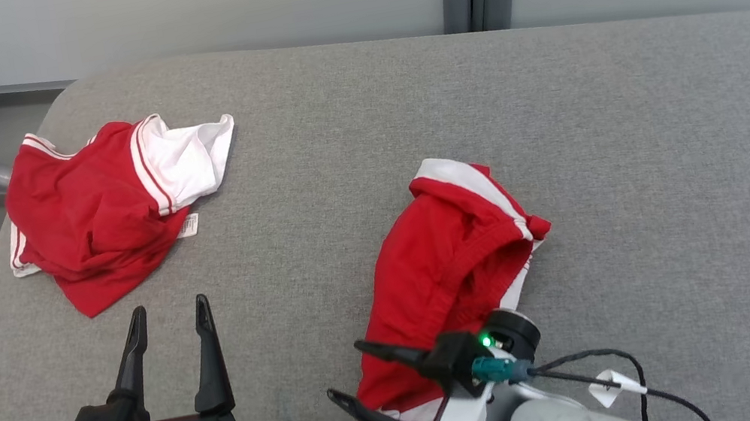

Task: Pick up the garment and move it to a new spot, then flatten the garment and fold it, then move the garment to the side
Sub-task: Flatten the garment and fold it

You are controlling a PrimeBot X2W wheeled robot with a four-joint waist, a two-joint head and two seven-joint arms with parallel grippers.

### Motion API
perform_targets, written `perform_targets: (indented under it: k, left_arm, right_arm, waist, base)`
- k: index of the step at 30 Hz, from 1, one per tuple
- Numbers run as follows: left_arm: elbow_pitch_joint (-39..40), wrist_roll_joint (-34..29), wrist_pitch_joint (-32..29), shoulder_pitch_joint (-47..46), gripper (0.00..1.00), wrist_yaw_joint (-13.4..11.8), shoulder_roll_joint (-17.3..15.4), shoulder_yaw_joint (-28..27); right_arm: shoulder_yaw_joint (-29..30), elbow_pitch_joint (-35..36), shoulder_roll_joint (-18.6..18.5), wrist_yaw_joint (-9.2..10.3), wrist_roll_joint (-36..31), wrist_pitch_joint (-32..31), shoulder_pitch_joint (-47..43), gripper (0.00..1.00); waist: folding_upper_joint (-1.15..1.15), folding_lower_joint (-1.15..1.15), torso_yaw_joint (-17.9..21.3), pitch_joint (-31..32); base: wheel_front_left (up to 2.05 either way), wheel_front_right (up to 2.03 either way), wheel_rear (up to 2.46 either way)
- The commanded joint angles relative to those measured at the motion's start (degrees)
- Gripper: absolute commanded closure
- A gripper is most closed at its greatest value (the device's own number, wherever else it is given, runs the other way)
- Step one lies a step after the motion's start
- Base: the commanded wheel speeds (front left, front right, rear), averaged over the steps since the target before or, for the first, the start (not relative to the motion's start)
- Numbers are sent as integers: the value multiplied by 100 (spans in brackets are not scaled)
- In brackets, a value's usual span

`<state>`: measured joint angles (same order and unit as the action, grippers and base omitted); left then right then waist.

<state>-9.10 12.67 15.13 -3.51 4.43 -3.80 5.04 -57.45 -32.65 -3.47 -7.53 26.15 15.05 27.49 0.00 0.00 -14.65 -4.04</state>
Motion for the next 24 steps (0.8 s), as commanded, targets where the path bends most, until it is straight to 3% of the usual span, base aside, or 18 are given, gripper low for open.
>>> perform_targets:
  k: [1,13,19,24]
  left_arm:
    - [11,-6,4,67,0,-31,-7,-41]
    - [101,-21,3,188,0,-61,-81,-89]
    - [122,-16,3,53,0,-36,-47,-1]
    - [104,9,3,-25,0,-36,-16,50]
  right_arm:
    - [195,87,-49,8,-16,18,38,0]
    - [2428,653,-880,7,-524,18,-354,0]
    - [2924,512,-1068,8,-699,18,-716,0]
    - [2986,147,-1033,8,-759,18,-682,0]
  waist:
    - [0,0,74,40]
    - [0,0,373,141]
    - [0,0,289,8]
    - [0,0,141,-136]
  base:
    - [0,0,0]
    - [0,0,0]
    - [0,0,0]
    - [0,0,0]
